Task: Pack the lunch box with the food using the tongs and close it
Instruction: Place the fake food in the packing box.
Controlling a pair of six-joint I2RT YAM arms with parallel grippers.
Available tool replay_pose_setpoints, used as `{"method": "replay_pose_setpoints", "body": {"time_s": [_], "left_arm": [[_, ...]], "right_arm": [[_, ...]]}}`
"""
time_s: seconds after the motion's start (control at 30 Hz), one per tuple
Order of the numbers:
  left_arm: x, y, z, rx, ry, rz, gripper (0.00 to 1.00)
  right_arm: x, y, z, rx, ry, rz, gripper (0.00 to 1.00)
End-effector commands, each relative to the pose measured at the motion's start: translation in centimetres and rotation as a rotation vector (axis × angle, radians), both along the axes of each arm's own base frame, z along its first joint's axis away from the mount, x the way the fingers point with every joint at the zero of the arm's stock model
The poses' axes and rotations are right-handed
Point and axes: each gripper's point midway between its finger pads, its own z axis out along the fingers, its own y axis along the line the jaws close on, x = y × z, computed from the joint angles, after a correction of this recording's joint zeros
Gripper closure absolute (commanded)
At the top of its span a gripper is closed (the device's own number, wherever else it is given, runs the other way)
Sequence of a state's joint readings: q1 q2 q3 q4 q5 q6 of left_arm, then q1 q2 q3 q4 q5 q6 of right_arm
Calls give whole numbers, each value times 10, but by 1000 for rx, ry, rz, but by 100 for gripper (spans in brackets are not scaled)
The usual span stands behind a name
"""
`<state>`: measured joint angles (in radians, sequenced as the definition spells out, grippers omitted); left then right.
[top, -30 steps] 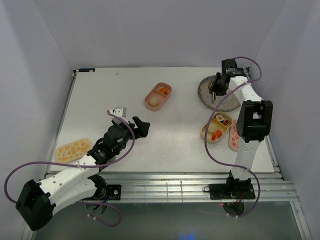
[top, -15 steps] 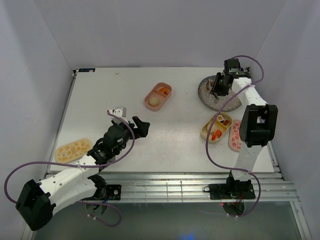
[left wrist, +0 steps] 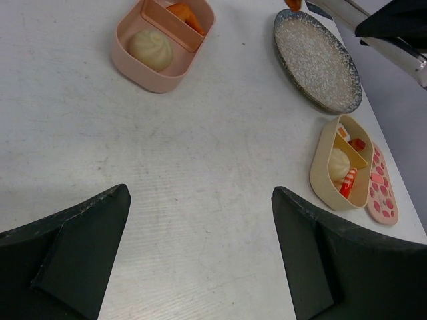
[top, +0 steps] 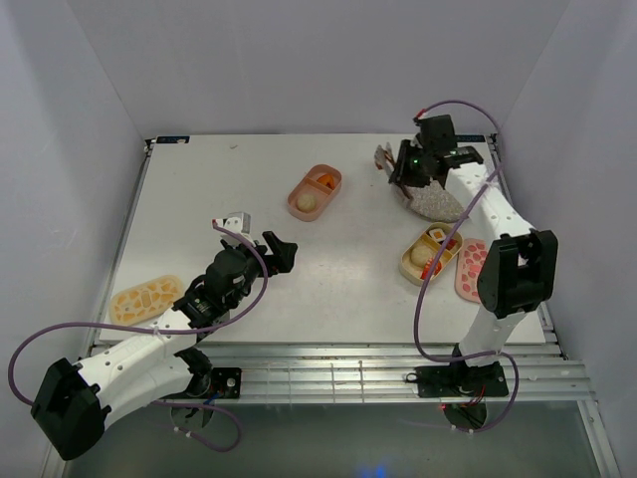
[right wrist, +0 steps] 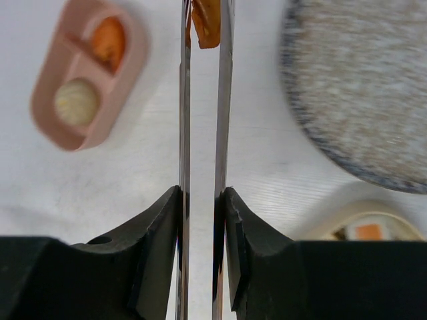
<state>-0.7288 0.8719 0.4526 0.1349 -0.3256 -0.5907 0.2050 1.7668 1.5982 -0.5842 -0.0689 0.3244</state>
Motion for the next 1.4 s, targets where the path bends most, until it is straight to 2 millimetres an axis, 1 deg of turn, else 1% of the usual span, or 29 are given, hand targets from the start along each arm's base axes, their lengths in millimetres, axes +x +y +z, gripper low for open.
{"method": "replay_pose_setpoints", "body": {"time_s": [0.0, 0.03, 0.07, 0.1, 0.2, 0.23, 0.27, 0.3, 0.33, 0.37, 0.4, 0.43, 0.47, 0.53, 0.63, 0.87, 0.9, 0.93, 1.13, 1.23, 1.37], "left_arm": [[0, 4, 10, -5, -28, 15, 2], [0, 5, 9, -2, -28, 19, 2], [1, 6, 10, -4, -31, 24, 2], [1, 6, 10, -3, -31, 26, 2], [0, 9, 12, -10, -39, 33, 2], [-1, 9, 12, -12, -39, 34, 2], [-1, 9, 12, -13, -41, 35, 2], [-1, 10, 14, -14, -45, 38, 2], [-1, 10, 14, -16, -46, 38, 2], [-1, 10, 13, -15, -45, 38, 2], [-1, 11, 13, -15, -45, 41, 2], [-1, 11, 15, -18, -48, 41, 2], [-1, 12, 15, -16, -49, 44, 2], [-1, 12, 15, -16, -50, 47, 2], [-1, 12, 14, -14, -47, 47, 2], [-1, 10, 12, -13, -40, 39, 2], [-1, 10, 12, -12, -41, 38, 2], [0, 10, 12, -12, -40, 40, 2], [0, 12, 11, -6, -40, 50, 2], [1, 12, 12, -7, -41, 50, 2], [1, 10, 11, -4, -39, 47, 2]], "right_arm": [[-3, 54, 38, 29, -126, 118, 66], [-7, 70, 37, 33, -126, 148, 66], [-9, 79, 37, 54, -127, 170, 66], [-10, 95, 37, 70, -136, 203, 66], [-12, 122, 35, 92, -149, 260, 66], [-12, 137, 32, 91, -146, 286, 66], [-11, 144, 31, 92, -149, 301, 66], [-9, 153, 20, 83, -133, 326, 66], [-12, 163, 18, 86, -124, 349, 66], [-9, 171, 25, 95, -138, 366, 66], [-9, 177, 24, 96, -138, 381, 67], [-11, 185, 13, 81, -114, 403, 67], [-9, 190, 19, 80, -130, 411, 67], [-11, 199, 13, 56, -126, 437, 67], [-13, 197, 8, 17, -123, 439, 67], [-27, 179, -11, -79, -99, 452, 65], [-28, 177, -9, -83, -106, 448, 65], [-30, 175, -13, -91, -100, 447, 65], [-31, 167, -12, -131, -106, 450, 64], [-33, 168, -14, -135, -91, 475, 63], [-36, 169, -12, -134, -90, 481, 61]]}}
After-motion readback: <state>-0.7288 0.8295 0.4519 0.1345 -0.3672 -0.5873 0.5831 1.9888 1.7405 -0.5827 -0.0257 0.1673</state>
